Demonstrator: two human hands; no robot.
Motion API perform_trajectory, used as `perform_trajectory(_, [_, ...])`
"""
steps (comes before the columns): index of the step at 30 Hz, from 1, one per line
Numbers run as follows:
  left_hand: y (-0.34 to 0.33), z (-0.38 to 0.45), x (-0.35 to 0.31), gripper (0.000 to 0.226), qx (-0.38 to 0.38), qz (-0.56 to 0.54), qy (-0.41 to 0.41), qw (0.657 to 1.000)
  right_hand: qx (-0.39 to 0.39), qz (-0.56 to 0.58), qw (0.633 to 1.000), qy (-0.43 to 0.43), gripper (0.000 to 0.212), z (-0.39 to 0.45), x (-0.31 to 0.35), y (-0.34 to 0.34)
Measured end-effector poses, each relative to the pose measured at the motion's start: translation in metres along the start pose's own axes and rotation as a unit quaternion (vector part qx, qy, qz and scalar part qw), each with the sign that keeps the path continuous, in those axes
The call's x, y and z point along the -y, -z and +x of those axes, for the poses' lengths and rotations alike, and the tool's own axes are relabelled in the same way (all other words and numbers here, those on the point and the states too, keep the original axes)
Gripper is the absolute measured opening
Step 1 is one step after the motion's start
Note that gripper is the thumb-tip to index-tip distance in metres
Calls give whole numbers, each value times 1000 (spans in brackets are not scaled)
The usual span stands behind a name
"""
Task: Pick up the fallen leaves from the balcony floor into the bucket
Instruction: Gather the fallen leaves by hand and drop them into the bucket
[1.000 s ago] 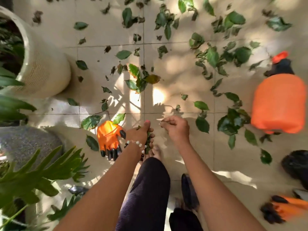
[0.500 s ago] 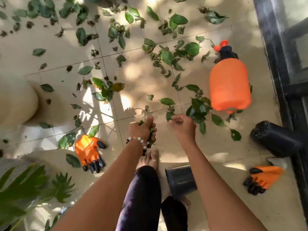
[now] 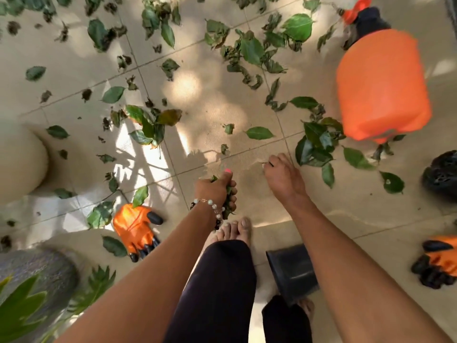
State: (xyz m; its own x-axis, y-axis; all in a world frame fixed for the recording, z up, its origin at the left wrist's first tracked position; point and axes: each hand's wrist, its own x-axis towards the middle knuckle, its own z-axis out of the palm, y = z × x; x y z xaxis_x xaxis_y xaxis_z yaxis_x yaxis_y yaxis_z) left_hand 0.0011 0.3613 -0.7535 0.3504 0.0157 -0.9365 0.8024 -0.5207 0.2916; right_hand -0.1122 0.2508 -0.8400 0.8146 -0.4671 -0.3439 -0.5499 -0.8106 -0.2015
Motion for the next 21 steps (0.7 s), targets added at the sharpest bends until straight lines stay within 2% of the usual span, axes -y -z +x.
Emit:
perform_trajectory(2, [-3,-3,-3,37,3,1,0,1000,-19,61,997,-31,20,1,-7,0])
perform_trajectory(4, [-7,-11,-6,37,4,-1,0,1000,-25,221,966,-132,23,-4,-7,15])
perform_trajectory(6, [-13,-24,-8,37,-2,-3,-3,1000,-41,412,876,-246,23,-16,4,41])
perform_trajectory(8, [-20,-42,-9,38,-10,-4,-5,1000,-55,557,772,-301,25,-33,19,69])
perform_trajectory(9, [-24,-52,-10,39,-14,2,-7,1000,-58,593,740,-313,25,-43,26,83])
perform_trajectory(10, [-28,-63,-12,40,-19,19,-10,1000,-60,596,736,-316,24,-53,33,97])
perform_trajectory(13, [-39,-101,-19,46,-28,70,-8,997,-112,511,807,-275,22,-82,52,144])
perform_trajectory(16, [-48,-137,-24,51,-7,44,23,999,-150,408,876,-210,24,-105,60,185])
perform_trajectory(18, [-51,-157,-23,50,9,19,42,999,-91,375,909,-157,22,-113,53,207])
perform_trajectory(21, [-55,-174,-18,39,-9,30,34,999,95,315,942,-62,24,-120,30,238])
